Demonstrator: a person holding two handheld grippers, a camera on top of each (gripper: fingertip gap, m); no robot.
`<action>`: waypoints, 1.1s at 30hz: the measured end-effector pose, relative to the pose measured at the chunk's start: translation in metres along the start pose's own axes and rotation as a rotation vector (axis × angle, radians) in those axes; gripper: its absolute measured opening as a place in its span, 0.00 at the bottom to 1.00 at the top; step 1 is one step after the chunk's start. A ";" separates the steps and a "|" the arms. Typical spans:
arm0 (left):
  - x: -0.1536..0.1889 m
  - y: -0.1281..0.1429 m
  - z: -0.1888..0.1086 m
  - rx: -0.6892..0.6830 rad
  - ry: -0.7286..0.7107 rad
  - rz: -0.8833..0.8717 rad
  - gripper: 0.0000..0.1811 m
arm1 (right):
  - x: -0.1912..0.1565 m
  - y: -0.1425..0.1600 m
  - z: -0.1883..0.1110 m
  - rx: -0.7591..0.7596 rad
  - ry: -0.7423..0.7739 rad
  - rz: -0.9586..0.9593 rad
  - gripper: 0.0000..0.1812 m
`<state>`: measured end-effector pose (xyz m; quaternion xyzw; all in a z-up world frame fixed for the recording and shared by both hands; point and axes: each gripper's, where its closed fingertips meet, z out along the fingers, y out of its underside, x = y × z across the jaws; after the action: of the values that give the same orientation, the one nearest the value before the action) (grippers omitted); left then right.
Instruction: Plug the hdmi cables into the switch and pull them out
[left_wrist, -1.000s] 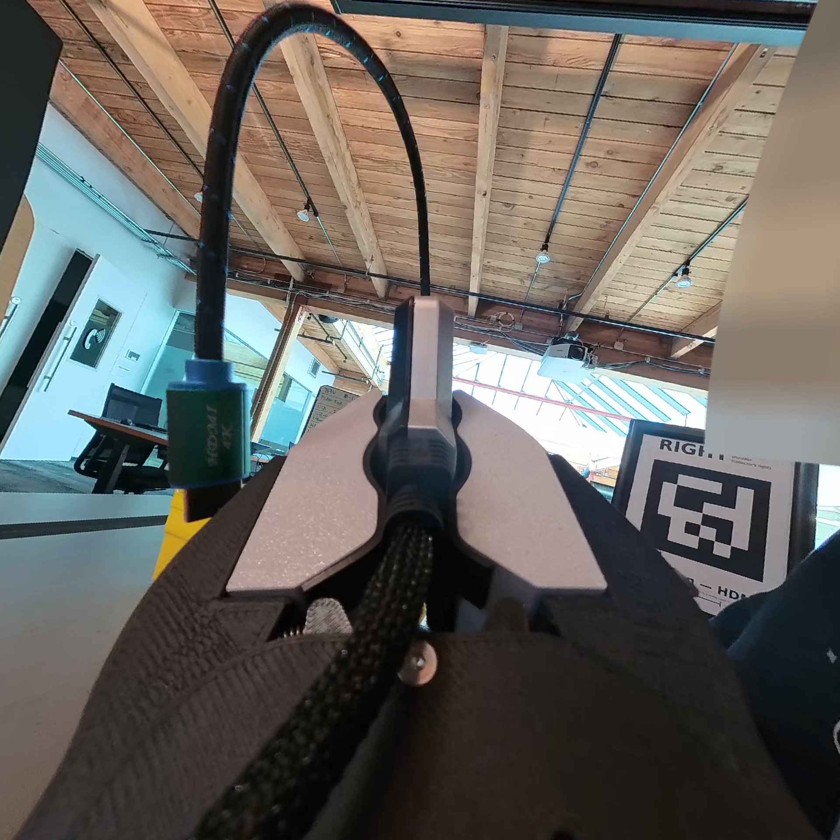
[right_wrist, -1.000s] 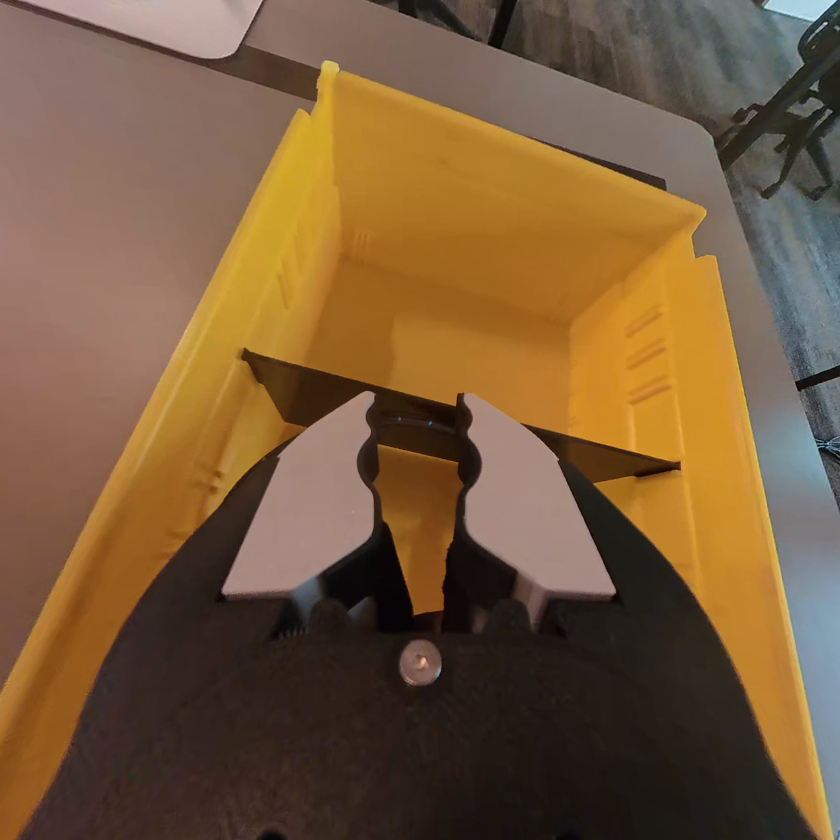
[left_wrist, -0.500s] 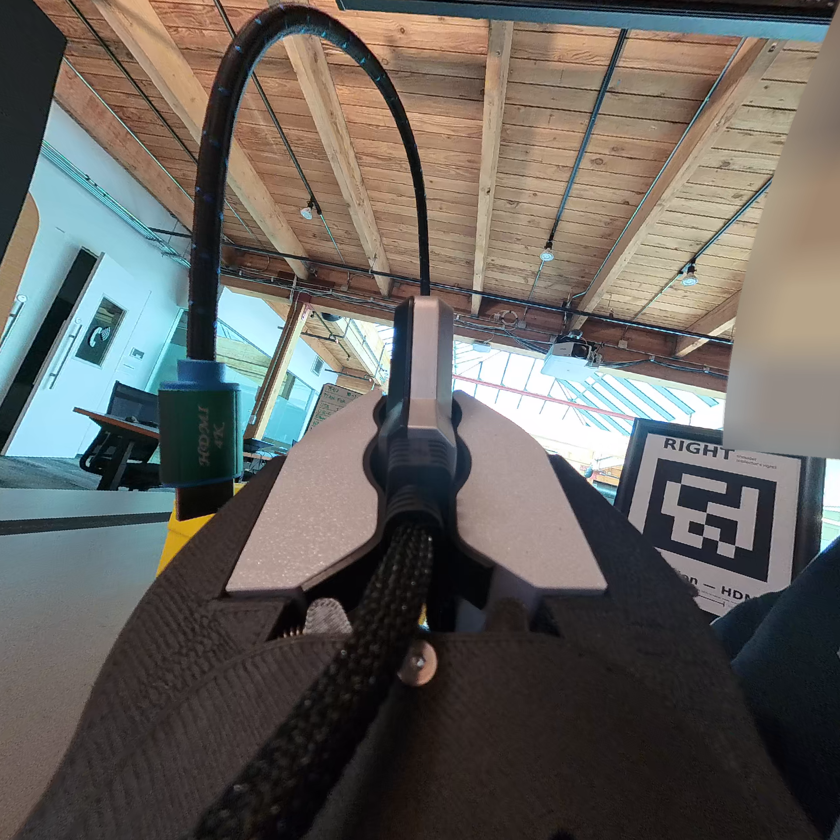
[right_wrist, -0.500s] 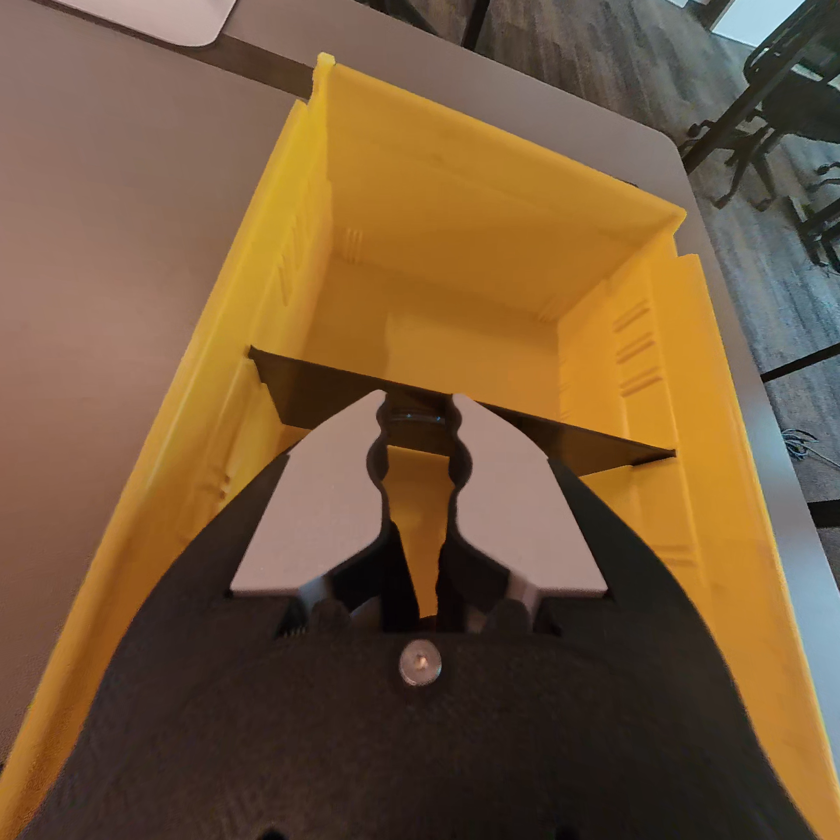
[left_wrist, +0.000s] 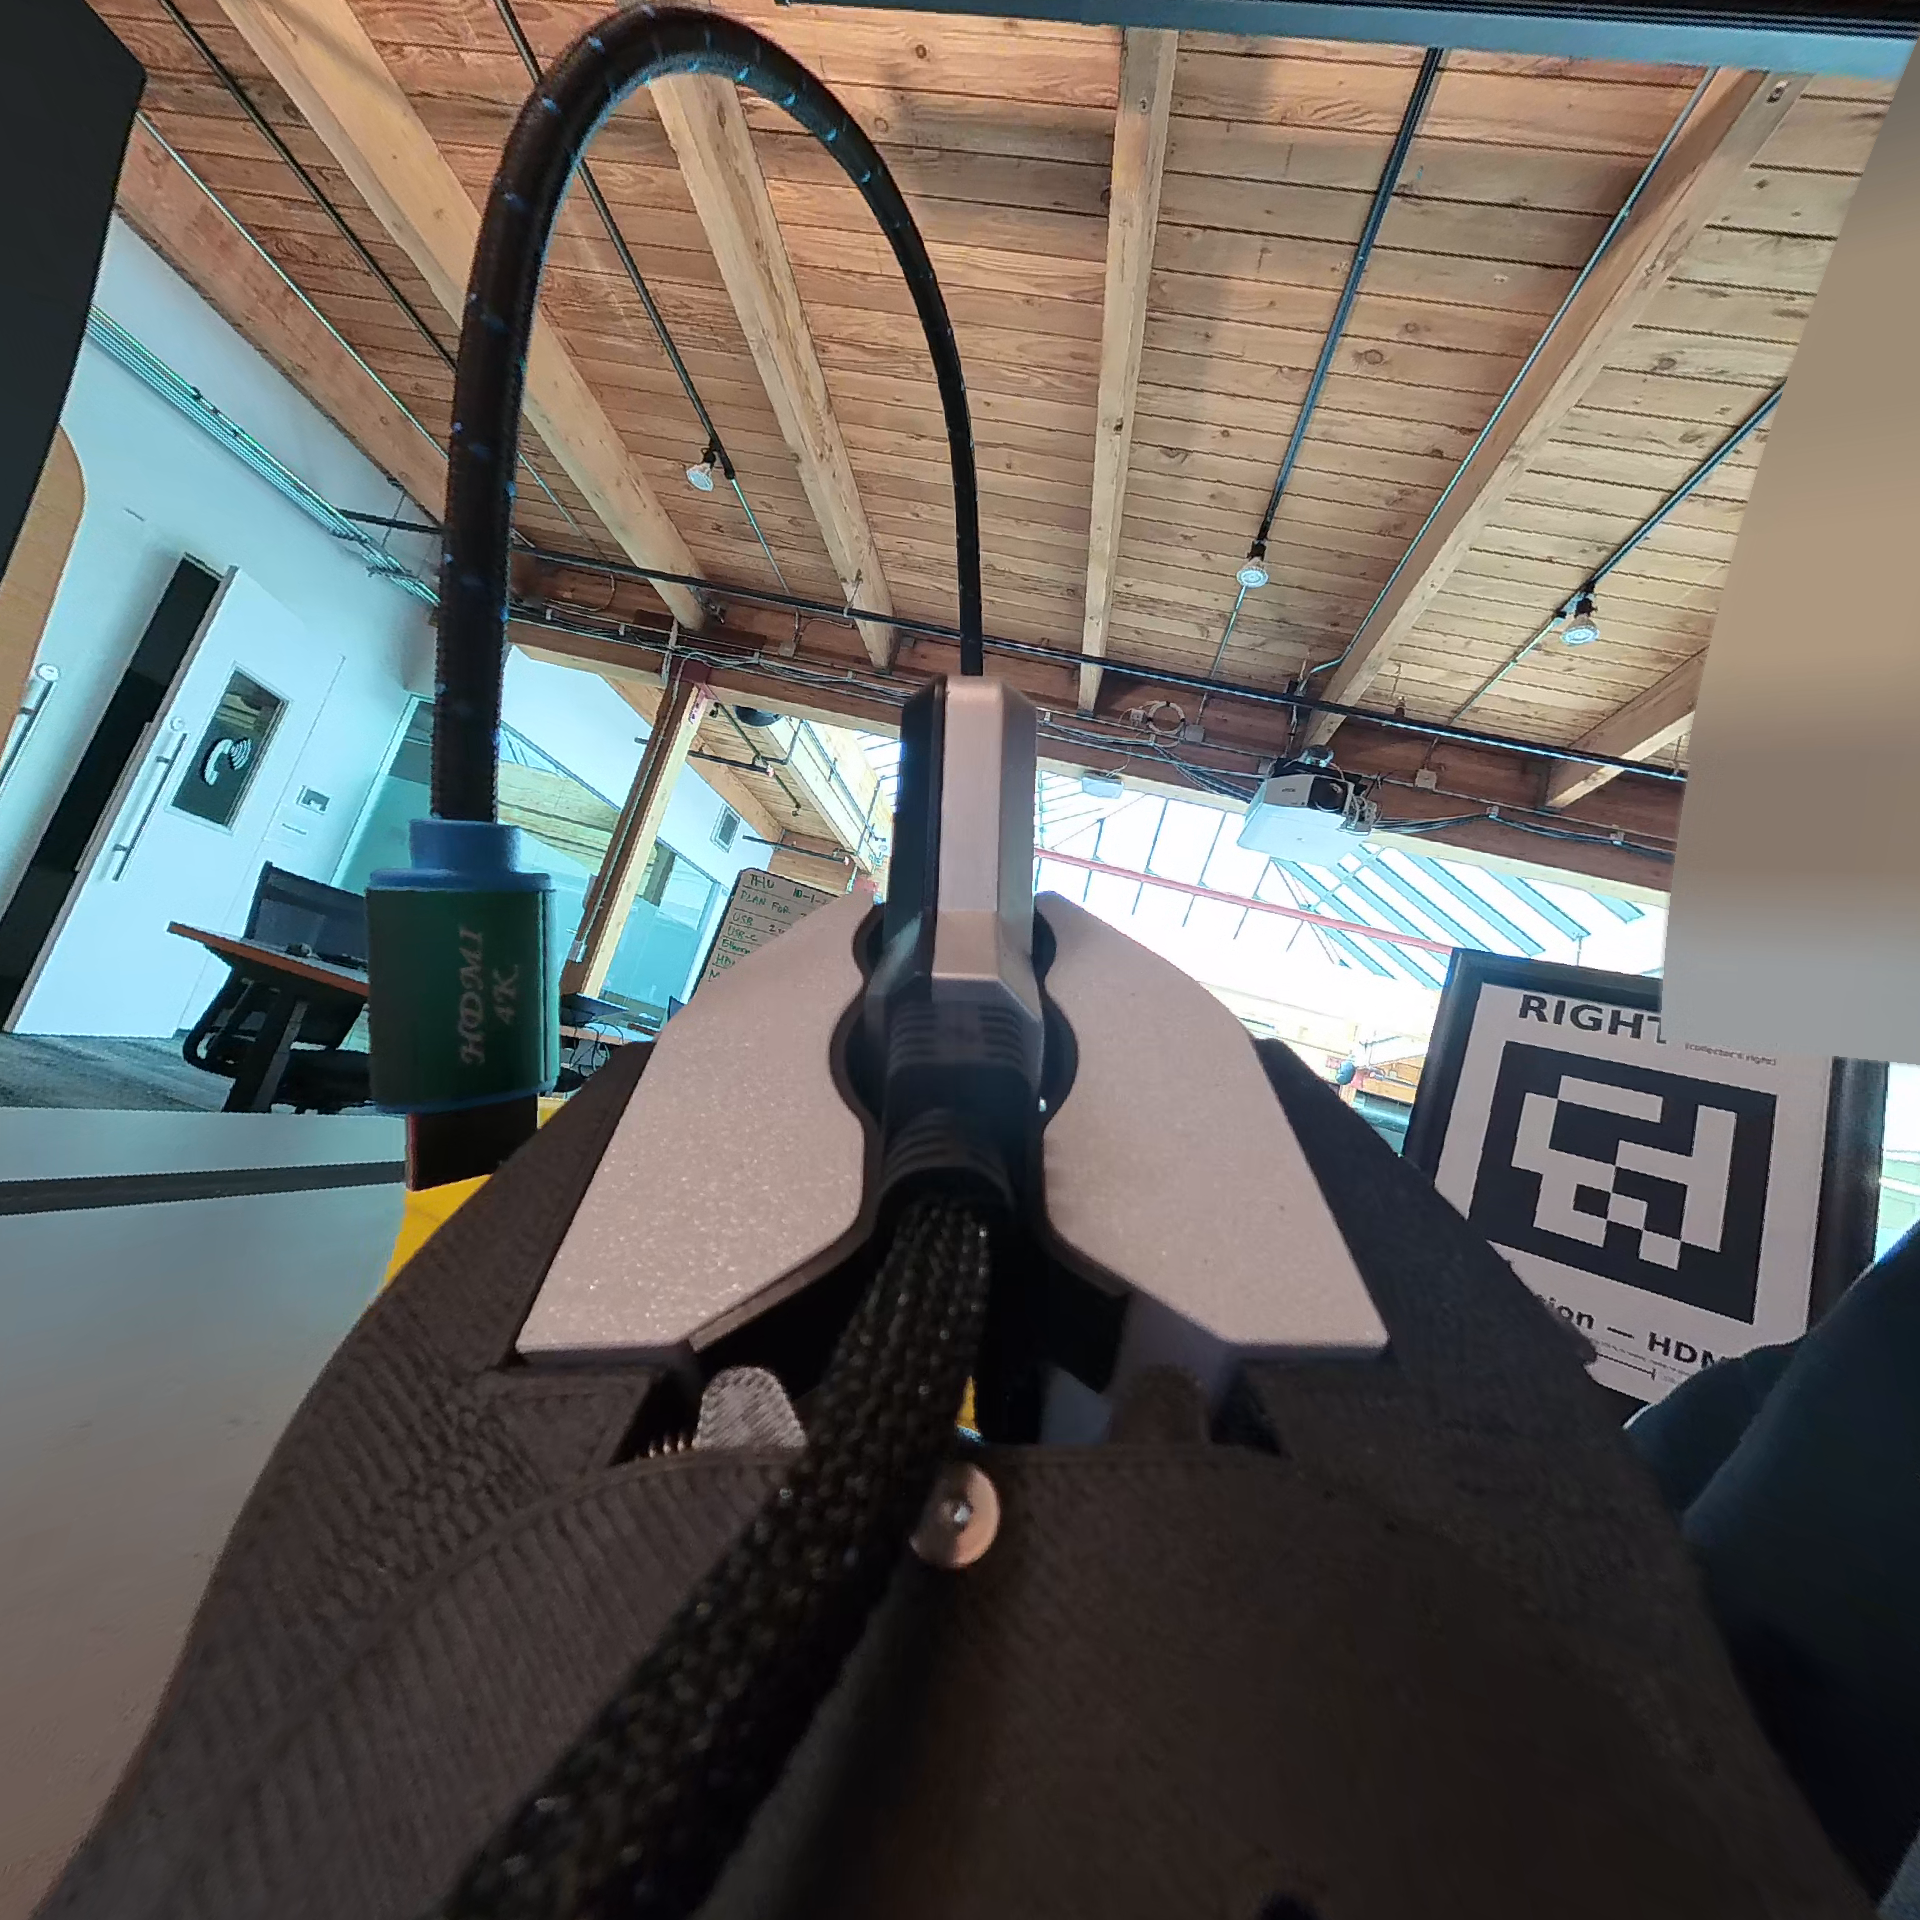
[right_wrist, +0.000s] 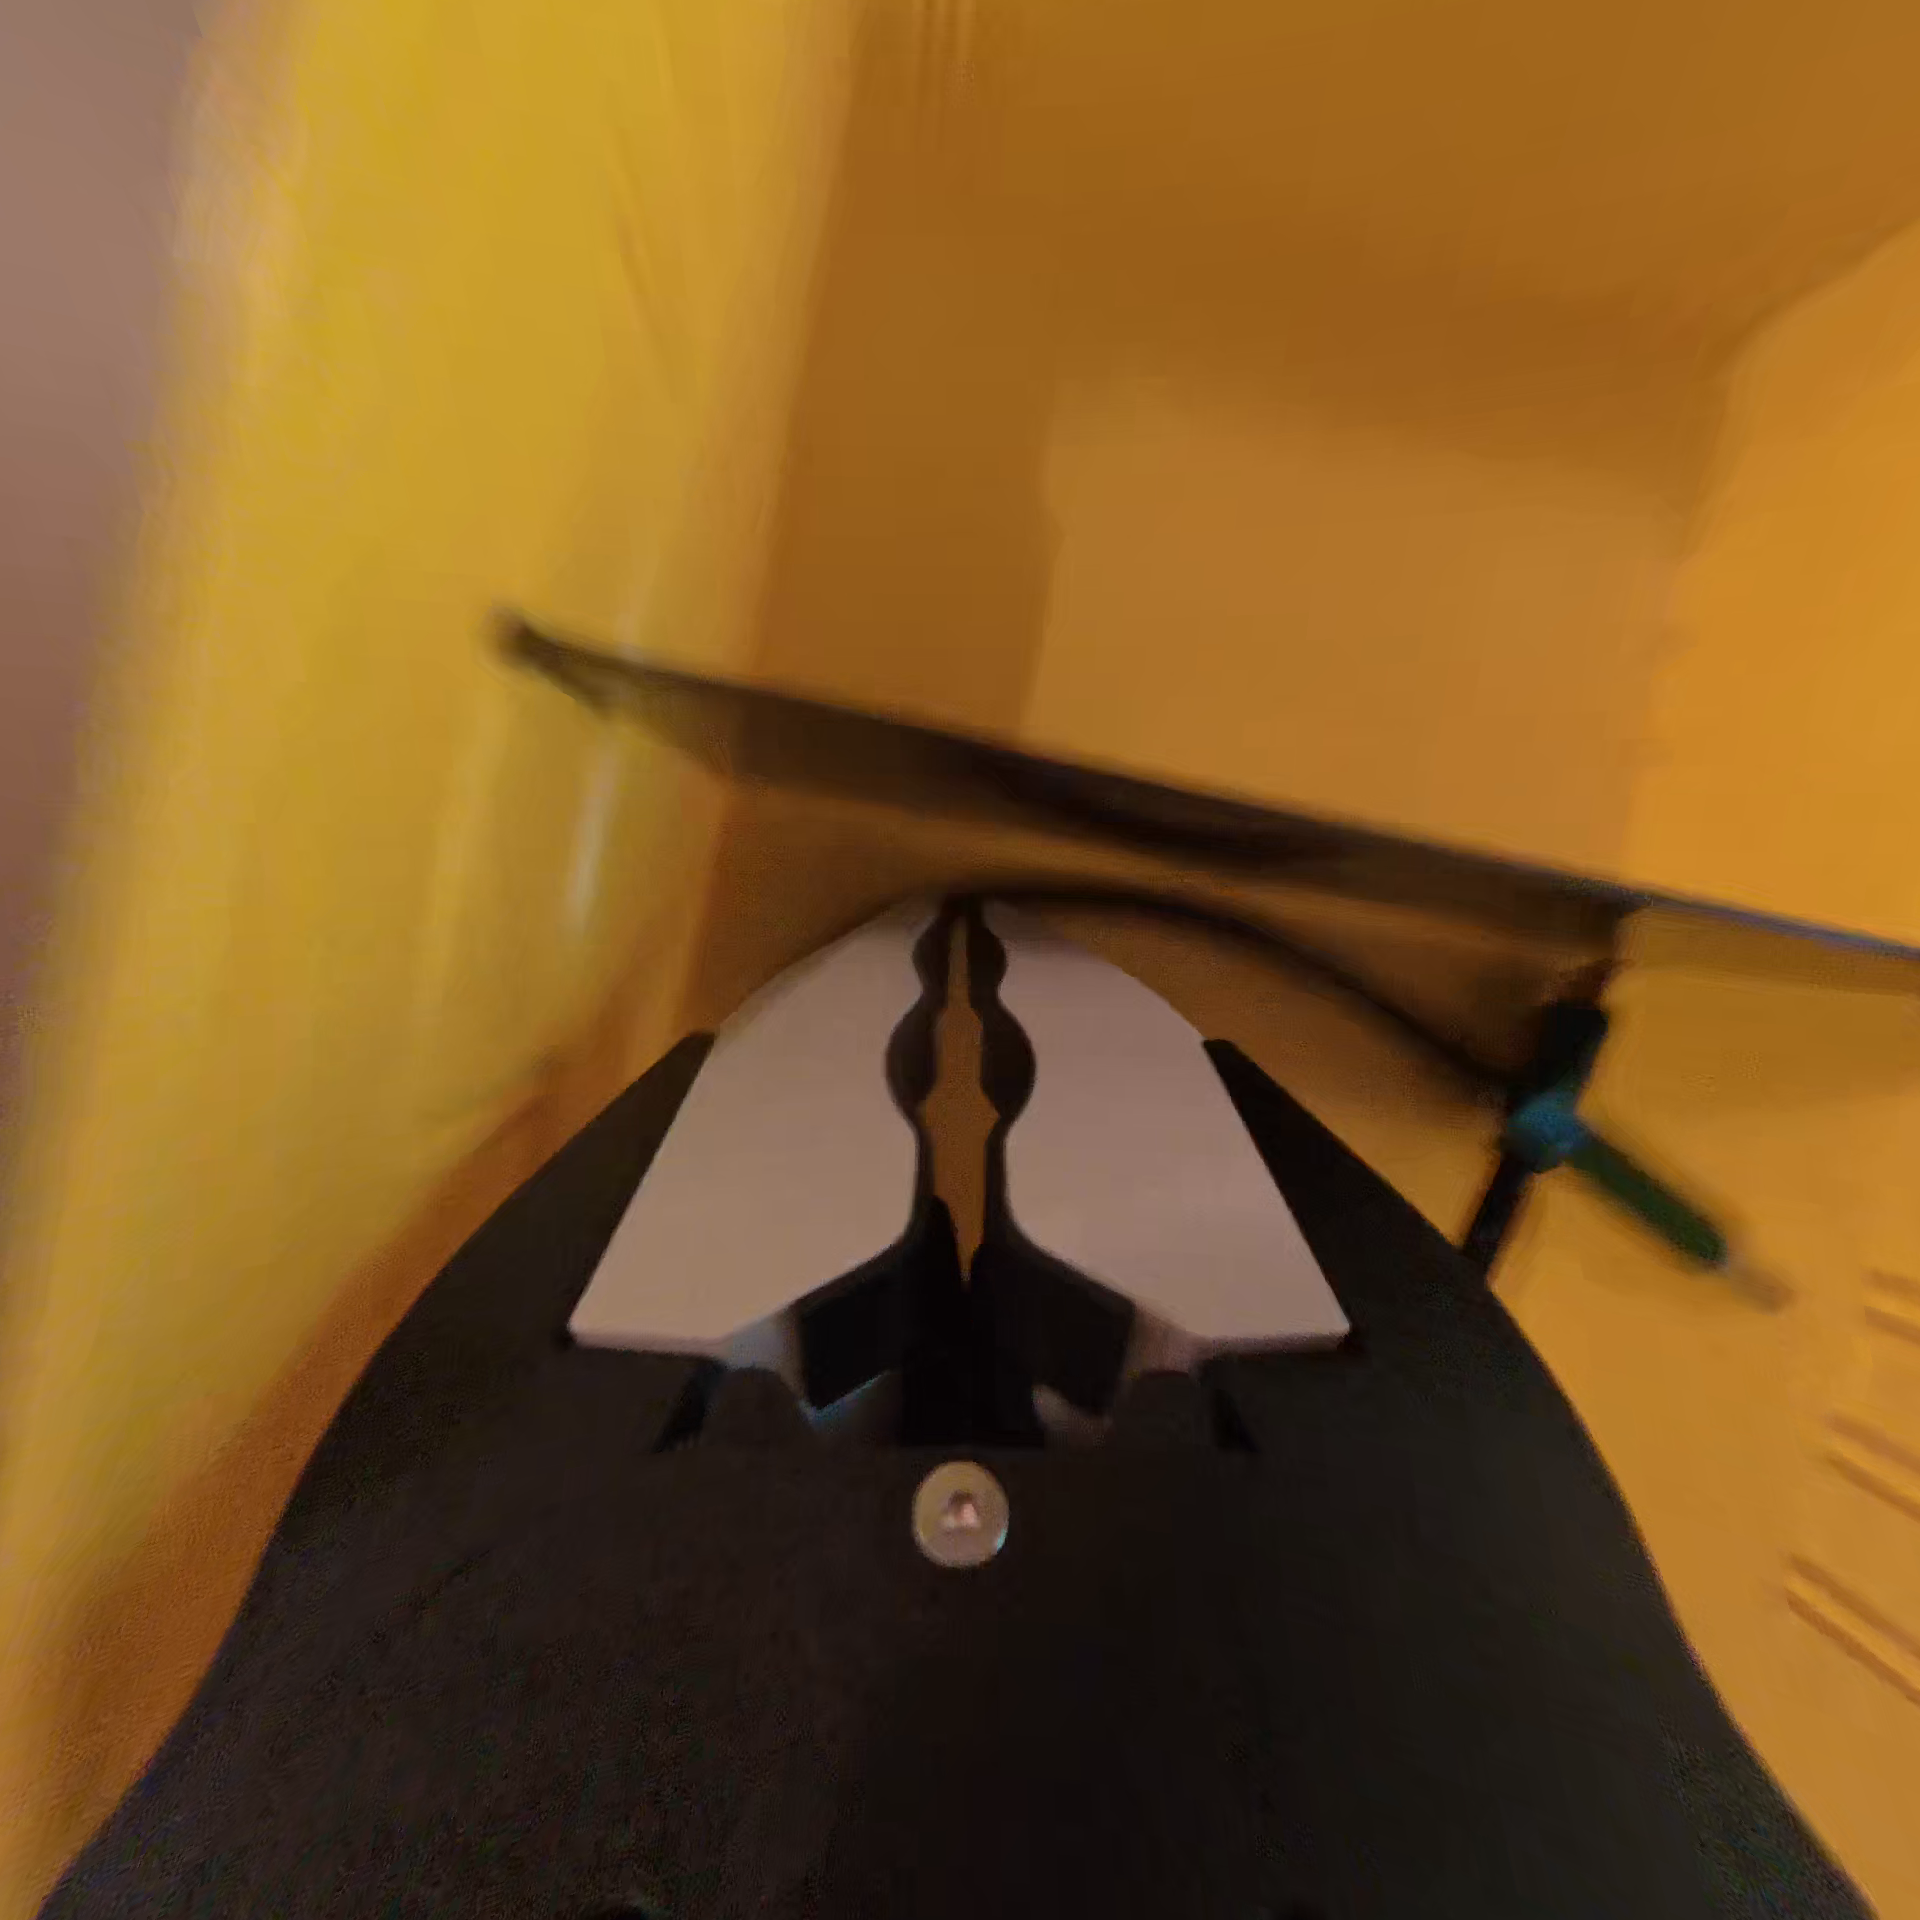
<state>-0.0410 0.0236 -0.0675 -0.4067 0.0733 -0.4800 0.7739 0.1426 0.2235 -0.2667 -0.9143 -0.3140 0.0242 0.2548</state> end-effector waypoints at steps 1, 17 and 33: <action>0.000 0.000 0.000 -0.001 0.001 -0.001 0.13 | 0.011 0.005 0.005 -0.052 0.095 -0.020 0.02; 0.001 0.000 0.001 0.004 0.009 -0.007 0.13 | -0.045 -0.072 -0.249 1.532 -0.481 0.144 0.33; 0.020 -0.005 0.002 0.042 0.135 -0.043 0.13 | -0.242 -0.059 -0.257 1.367 -1.430 -0.016 0.12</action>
<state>-0.0335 0.0074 -0.0571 -0.3584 0.1067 -0.5244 0.7650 -0.0316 0.0055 -0.0430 -0.3383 -0.3187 0.7451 0.4784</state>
